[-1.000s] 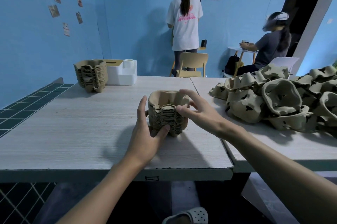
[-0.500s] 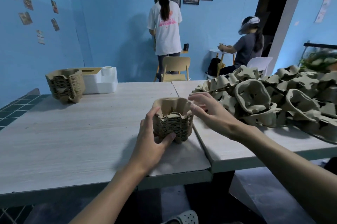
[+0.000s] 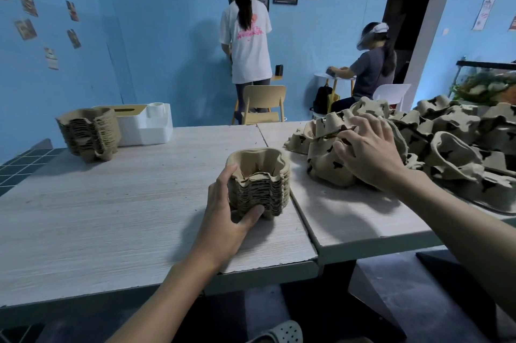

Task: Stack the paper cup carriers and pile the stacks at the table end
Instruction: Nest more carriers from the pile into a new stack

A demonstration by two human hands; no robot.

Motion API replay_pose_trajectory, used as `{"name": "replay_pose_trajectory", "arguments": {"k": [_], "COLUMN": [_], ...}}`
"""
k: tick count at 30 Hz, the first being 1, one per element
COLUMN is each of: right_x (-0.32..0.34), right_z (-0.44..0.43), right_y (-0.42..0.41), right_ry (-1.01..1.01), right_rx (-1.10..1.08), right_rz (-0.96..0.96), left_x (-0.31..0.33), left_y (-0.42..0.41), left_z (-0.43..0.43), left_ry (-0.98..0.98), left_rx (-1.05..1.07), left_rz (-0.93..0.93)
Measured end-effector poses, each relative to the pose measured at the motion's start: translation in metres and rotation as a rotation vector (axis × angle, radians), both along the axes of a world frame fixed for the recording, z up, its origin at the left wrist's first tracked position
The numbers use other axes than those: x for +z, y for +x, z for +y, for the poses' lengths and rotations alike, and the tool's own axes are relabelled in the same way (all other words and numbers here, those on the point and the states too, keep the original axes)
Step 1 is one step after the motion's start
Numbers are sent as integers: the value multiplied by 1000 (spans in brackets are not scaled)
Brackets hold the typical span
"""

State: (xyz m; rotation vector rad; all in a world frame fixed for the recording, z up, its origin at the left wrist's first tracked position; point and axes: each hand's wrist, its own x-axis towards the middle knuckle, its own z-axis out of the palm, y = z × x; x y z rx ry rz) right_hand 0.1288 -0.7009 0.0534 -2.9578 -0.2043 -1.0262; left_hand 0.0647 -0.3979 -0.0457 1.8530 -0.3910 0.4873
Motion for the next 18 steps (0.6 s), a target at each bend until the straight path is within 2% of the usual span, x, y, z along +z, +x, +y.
{"name": "replay_pose_trajectory", "arguments": {"k": [10, 18], "right_x": [1, 17], "right_z": [-8, 2], "right_y": [9, 6], "right_ry": [-53, 26], "right_rx": [-85, 86], "right_rz": [75, -53], "left_x": [-1, -1], "left_y": [1, 0], "left_z": [0, 1], "left_ry": [11, 25], "left_rx": [6, 8], "left_rz": [-11, -6]}}
